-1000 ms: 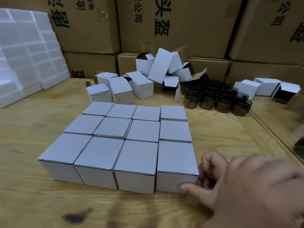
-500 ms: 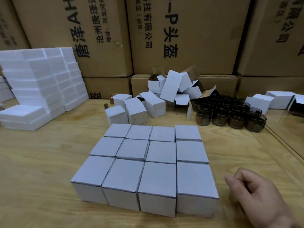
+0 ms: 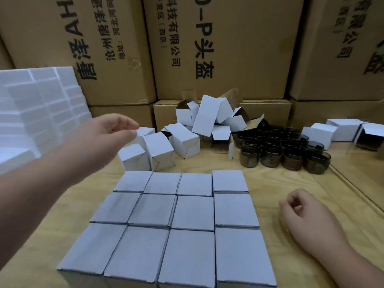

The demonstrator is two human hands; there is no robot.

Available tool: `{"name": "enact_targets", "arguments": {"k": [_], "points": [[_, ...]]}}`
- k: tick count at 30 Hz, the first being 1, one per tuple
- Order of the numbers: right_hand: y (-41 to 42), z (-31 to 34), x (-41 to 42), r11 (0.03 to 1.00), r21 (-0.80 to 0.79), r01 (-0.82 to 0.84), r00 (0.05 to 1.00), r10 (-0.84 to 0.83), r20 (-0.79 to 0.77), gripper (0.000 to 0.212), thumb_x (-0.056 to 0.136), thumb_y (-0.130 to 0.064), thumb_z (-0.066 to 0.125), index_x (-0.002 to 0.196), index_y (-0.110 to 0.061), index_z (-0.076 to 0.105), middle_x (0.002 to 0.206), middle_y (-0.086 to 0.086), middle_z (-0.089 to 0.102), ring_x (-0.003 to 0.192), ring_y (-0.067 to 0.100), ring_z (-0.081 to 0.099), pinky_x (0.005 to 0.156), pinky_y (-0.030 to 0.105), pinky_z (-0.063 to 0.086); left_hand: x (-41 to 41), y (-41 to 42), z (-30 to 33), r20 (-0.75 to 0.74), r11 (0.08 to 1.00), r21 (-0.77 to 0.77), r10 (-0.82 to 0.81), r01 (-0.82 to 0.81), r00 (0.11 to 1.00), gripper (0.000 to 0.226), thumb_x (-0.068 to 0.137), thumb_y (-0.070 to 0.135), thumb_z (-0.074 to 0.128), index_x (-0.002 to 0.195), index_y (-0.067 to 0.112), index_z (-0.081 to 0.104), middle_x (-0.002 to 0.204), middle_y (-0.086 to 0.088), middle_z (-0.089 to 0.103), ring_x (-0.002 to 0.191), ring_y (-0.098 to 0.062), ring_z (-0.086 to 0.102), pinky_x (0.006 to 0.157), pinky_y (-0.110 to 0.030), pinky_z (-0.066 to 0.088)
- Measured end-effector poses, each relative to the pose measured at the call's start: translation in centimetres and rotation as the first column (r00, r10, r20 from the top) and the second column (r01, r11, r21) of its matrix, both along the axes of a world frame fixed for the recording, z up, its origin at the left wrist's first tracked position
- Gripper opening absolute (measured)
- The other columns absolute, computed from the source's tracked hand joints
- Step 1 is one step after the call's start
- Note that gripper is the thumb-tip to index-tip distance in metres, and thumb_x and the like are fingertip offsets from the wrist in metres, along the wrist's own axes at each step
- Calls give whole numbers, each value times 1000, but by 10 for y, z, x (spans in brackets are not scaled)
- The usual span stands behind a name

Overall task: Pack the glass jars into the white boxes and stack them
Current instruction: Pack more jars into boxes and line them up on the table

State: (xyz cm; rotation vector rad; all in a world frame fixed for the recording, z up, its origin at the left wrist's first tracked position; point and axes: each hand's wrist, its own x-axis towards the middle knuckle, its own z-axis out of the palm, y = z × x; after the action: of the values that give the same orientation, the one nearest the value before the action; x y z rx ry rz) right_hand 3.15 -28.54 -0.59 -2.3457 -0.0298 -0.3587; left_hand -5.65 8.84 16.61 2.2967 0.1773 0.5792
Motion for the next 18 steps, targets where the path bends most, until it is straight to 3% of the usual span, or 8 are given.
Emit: {"name": "enact_targets", "arguments": {"k": [2, 4, 7, 11, 15, 18], "points": [[3, 2, 14, 998, -66, 7, 999, -10, -36, 17, 90, -42, 59, 102, -41, 47, 80, -18, 63, 68, 4, 60, 56, 30, 41, 26, 43, -7, -113, 978, 46, 210, -206, 971, 7, 96, 35, 68, 101, 39, 68, 103, 14, 69, 85, -14, 62, 68, -32, 45], [4, 2, 30, 991, -135, 13, 998, -20, -55, 34, 90, -39, 55, 121, -42, 42, 97, -21, 60, 72, 4, 60, 55, 30, 39, 48, 73, -16, -194, 953, 164, 283, -254, 939, 31, 94, 36, 71, 123, 36, 62, 130, 4, 62, 100, -24, 63, 83, -40, 51], [4, -1, 52, 954, -300, 17, 999, -30, -38, 56, 91, -36, 52, 144, -36, 33, 126, -11, 54, 81, 10, 57, 60, 32, 40, 74, 103, -34, -356, 910, 400, 262, -107, 897, 65, 85, 39, 81, 141, 40, 49, 146, 5, 53, 114, -25, 61, 96, -42, 50], [2, -2, 81, 921, -388, 39, 998, -52, -24, 69, 91, -38, 51, 153, -33, 23, 134, -2, 54, 82, 16, 56, 56, 31, 40, 101, 117, -48, -518, 842, 526, 206, 120, 830, 100, 71, 48, 91, 153, 43, 35, 149, 10, 47, 130, -20, 51, 107, -39, 43], [-9, -5, 115, 909, -388, 149, 986, -165, -8, 75, 93, -40, 47, 158, -33, 12, 147, 9, 49, 86, 30, 63, 54, 32, 42, 124, 132, -55, -619, 833, 522, 224, 181, 753, 112, 72, 57, 87, 160, 43, 19, 158, 3, 41, 141, -24, 44, 115, -41, 37], [-15, -6, 136, 904, -385, 189, 977, -211, -17, 75, 92, -41, 46, 159, -33, 13, 154, 13, 44, 107, 39, 63, 63, 37, 46, 133, 138, -58, -631, 811, 551, 253, 194, 734, 108, 77, 56, 84, 160, 43, 17, 154, 1, 46, 137, -24, 48, 114, -40, 39]]}}
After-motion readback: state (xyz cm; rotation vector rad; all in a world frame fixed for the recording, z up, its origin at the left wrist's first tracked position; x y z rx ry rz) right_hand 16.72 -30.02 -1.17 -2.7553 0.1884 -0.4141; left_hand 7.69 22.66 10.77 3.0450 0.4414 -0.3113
